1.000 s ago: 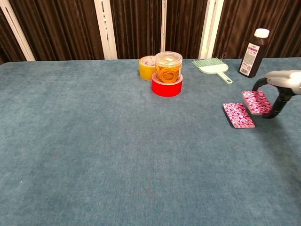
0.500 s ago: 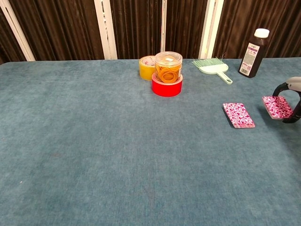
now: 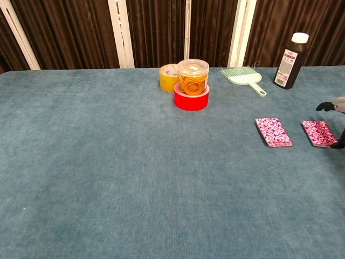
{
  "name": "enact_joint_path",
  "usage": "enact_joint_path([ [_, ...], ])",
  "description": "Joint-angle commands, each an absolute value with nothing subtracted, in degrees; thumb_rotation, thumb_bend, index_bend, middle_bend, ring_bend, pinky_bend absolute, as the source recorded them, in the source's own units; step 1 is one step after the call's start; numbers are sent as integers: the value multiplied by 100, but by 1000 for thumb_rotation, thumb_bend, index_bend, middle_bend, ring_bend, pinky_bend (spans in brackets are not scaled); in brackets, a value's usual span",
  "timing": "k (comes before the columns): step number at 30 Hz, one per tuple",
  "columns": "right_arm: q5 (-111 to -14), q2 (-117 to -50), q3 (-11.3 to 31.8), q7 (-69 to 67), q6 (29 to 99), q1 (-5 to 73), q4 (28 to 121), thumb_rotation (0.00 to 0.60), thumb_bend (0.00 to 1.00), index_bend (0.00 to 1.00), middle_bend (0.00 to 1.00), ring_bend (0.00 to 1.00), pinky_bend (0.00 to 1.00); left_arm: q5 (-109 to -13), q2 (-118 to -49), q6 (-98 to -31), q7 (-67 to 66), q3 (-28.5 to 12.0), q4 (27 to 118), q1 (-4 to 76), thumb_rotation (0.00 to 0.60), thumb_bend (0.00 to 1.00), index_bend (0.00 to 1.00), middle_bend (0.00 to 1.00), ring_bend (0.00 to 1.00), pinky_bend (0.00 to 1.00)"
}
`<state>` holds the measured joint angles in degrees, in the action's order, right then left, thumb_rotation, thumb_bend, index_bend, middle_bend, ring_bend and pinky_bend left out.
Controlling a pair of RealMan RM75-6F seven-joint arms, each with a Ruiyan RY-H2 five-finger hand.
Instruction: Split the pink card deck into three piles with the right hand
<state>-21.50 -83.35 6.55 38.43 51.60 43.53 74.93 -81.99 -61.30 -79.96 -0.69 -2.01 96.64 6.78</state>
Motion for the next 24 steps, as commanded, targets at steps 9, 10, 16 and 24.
enact_joint_path([
  [9,-2160,-8232,679,3941,5325,4386,7811,600,281,0,0,0,0,-8213,-6127,-8012,-56,-198,9673,672,600,0,0,0,0,35],
  [10,-2202,-8212,689,3932,5348,4390,7890,600,280,0,0,0,0,-8214,-6127,-8011,-55,-197,9674,672,600,0,0,0,0,35],
  [16,-2473,-8178,754,3900,5434,4463,8296,600,281,0,0,0,0,-8202,-6120,-8004,-45,-203,9676,674,600,0,0,0,0,35],
  [24,-2601,-8400,822,3959,5434,4656,8284,600,281,0,0,0,0,-8152,-6107,-7972,31,-228,9658,685,600,0,0,0,0,35],
])
